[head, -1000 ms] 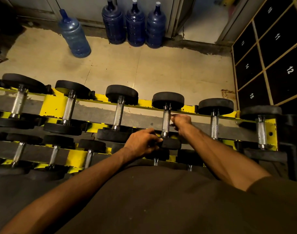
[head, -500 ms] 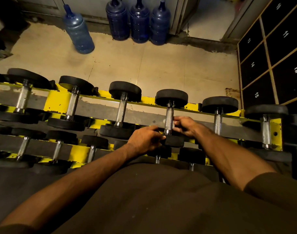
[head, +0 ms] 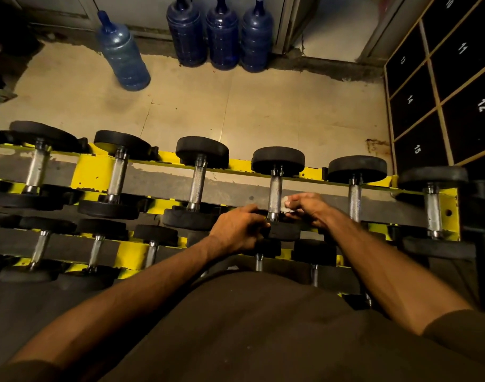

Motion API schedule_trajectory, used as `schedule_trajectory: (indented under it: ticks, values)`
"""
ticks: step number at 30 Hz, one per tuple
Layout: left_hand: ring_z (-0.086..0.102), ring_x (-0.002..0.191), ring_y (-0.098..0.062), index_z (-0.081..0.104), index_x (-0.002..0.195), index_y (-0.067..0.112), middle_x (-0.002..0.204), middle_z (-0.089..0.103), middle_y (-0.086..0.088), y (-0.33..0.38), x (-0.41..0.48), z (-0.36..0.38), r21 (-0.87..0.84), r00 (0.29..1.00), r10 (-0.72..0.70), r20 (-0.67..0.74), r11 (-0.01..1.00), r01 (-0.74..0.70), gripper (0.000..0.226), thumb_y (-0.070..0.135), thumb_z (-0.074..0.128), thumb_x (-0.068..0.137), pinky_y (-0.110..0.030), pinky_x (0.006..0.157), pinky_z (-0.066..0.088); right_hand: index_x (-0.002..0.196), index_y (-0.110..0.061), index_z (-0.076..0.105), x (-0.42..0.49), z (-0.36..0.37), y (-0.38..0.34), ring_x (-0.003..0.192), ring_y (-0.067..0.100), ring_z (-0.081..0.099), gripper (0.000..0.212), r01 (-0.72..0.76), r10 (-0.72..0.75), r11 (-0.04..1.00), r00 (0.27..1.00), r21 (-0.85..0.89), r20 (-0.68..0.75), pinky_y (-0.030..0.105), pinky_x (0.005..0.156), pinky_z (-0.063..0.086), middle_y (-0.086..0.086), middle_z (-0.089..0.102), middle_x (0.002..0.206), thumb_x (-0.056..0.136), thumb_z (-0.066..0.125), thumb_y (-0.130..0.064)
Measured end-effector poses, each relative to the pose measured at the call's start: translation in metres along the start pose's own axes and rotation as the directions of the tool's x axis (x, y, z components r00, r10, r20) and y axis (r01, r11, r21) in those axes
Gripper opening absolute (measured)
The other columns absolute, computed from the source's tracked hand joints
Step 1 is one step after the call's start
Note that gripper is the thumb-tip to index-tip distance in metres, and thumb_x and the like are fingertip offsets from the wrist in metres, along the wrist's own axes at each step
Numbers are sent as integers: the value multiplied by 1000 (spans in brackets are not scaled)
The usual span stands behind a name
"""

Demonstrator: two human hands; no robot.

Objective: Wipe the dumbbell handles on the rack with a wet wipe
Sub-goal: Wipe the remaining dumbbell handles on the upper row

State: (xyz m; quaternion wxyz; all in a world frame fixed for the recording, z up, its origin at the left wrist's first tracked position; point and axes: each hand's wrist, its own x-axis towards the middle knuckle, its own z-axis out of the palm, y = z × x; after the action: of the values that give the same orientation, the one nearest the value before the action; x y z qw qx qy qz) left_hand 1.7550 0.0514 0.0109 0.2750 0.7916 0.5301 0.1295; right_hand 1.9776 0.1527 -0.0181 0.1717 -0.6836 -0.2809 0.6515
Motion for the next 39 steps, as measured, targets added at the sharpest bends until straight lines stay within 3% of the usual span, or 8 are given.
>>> schedule_trajectory:
  ticks: [4, 9, 17, 22, 27, 32, 36, 39]
  values:
    - [57, 93, -10, 71, 114, 24, 110, 58, 7, 5, 6, -1, -44, 997, -74, 6, 996, 74, 31, 45, 68, 90, -35, 80, 56, 96, -9, 68, -18, -11, 4, 92, 26, 72, 14, 100, -88, 972, 994, 214, -65, 27, 63, 60, 14, 70, 109, 88, 66, 3]
    - [60, 100, -12, 69, 121, 24, 114, 63, 4, 35, 37, -5, -187, 993, -95, -70, 979, 81, 29, 36, 64, 96, -36, 84, 55, 108, -2, 62, -45, -22, 16, 79, 28, 71, 16, 206, -154, 858, 977, 470, -147, 25, 59, 59, 19, 66, 108, 94, 58, 3]
    - [64, 106, -6, 63, 134, 19, 126, 68, 2, 92, 84, 13, -494, 982, -81, 171, 855, 157, 45, 35, 70, 93, -26, 89, 56, 102, -5, 67, -93, -52, 40, 82, 21, 73, 15, 183, -165, 710, 982, 680, -92, 30, 63, 60, 13, 74, 95, 92, 58, -1]
    - [70, 87, -4, 78, 104, 17, 97, 76, 6, 120, 87, 37, -622, 965, -221, 142, 739, 260, 21, 30, 78, 88, -35, 79, 60, 95, -15, 70, -101, -71, 59, 64, 13, 66, 15, 257, -158, 808, 961, 531, -225, 20, 46, 40, 5, 75, 87, 83, 72, -6]
    - [73, 83, -9, 79, 94, 16, 88, 77, 4, 142, 89, 71, -653, 918, -393, 51, 683, 328, 16, 26, 83, 82, -41, 82, 61, 97, -11, 74, -107, -98, 69, 73, 15, 69, 18, 306, -231, 867, 946, 394, -226, 20, 59, 56, 5, 76, 87, 88, 66, 3]
    - [73, 91, -10, 79, 104, 11, 97, 77, 0, 174, 91, 89, -685, 920, -390, 42, 659, 311, 16, 16, 76, 89, -39, 88, 60, 117, 0, 68, -109, -147, 83, 99, 24, 72, 39, 382, -389, 883, 921, 274, -30, 31, 83, 59, 13, 74, 106, 80, 70, 13]
    - [70, 98, -4, 75, 114, 9, 107, 76, 0, 200, 91, 94, -663, 937, -348, 22, 696, 274, 21, 9, 69, 94, -25, 89, 57, 103, -7, 73, -100, -174, 86, 80, 25, 73, 25, 453, -448, 872, 891, 188, -67, 29, 71, 60, 13, 76, 91, 80, 75, 4]
    - [67, 92, 3, 75, 113, 13, 105, 74, 5, 207, 90, 103, -617, 892, -451, -40, 713, 333, 21, 14, 71, 92, -20, 83, 55, 99, -8, 73, -91, -186, 81, 75, 23, 72, 18, 455, -453, 884, 891, 113, -43, 31, 69, 58, 12, 76, 86, 82, 75, -1]
